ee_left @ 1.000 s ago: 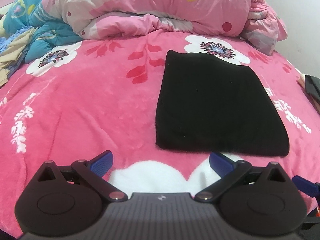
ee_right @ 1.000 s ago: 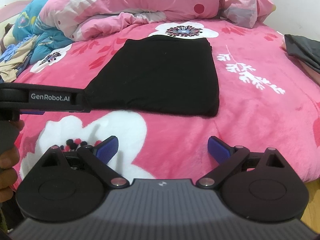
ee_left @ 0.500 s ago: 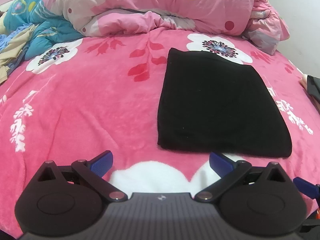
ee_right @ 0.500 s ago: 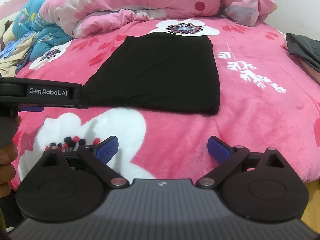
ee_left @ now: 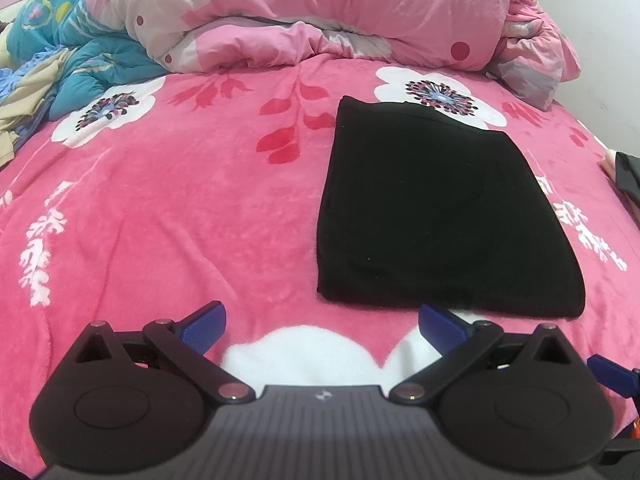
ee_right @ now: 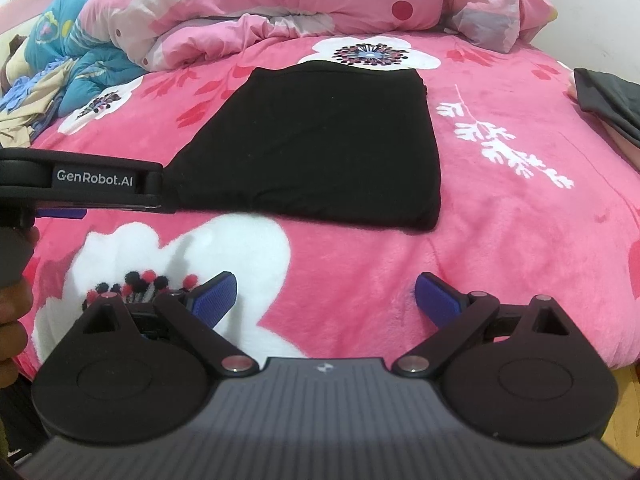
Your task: Fold clothes
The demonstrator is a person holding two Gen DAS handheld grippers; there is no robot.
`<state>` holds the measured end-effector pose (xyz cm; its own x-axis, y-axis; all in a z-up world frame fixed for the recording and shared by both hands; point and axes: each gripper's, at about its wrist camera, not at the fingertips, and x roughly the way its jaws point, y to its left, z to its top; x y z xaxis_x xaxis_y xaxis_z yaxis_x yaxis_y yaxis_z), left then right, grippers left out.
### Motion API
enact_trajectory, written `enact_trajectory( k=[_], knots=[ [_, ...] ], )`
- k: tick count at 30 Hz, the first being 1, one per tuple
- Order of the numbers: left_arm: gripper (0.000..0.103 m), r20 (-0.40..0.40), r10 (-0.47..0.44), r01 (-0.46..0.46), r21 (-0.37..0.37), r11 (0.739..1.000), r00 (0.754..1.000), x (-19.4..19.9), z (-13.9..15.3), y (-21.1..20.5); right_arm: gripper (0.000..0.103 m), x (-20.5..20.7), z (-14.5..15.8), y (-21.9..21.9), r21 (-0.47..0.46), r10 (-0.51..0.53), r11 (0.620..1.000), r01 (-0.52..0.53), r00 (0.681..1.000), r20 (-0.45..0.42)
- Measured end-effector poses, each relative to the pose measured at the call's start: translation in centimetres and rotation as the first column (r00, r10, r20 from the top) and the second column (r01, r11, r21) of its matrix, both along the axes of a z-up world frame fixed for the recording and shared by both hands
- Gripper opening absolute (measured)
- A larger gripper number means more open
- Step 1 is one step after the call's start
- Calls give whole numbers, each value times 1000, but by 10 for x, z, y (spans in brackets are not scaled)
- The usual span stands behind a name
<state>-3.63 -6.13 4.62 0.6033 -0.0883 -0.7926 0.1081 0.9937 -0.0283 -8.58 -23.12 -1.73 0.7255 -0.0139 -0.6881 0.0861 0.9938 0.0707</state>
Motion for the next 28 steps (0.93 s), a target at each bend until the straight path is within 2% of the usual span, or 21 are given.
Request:
enact_trajectory(
  k=[28],
  knots=[
    [103, -15, -4, 4, 12, 1000, 1000, 5, -3, 1, 97, 1, -2, -4, 3, -1, 1000, 1, 1000, 1]
  ],
)
